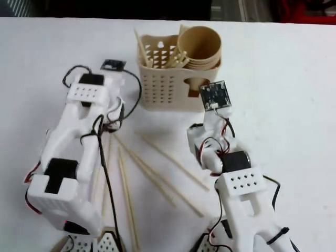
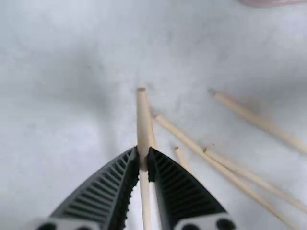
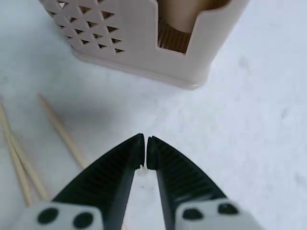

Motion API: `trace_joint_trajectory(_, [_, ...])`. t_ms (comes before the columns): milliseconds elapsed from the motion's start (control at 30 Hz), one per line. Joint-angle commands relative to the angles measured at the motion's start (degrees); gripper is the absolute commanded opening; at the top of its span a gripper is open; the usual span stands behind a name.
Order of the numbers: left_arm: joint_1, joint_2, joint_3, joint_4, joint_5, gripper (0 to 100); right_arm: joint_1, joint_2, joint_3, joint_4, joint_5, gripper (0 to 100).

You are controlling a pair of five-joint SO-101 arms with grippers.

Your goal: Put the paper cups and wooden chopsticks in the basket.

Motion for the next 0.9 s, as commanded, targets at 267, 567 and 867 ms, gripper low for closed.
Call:
trace_joint_trajectory(267, [1.2, -0.5, -30.7, 15.8, 0.4, 2, 0.7, -1.5, -0.3, -1.0, 0.1, 2.2])
trace_joint_trajectory(567, [6.4, 0.1, -63.8, 17.2, 0.4, 2, 0.7, -1.5, -0.3, -1.0, -0.1, 2.2])
trace_joint_trajectory(867, [12.2, 0.1, -76.7, -0.7, 0.4, 2, 0.7, -1.5, -0.3, -1.1, 0.1, 2.2])
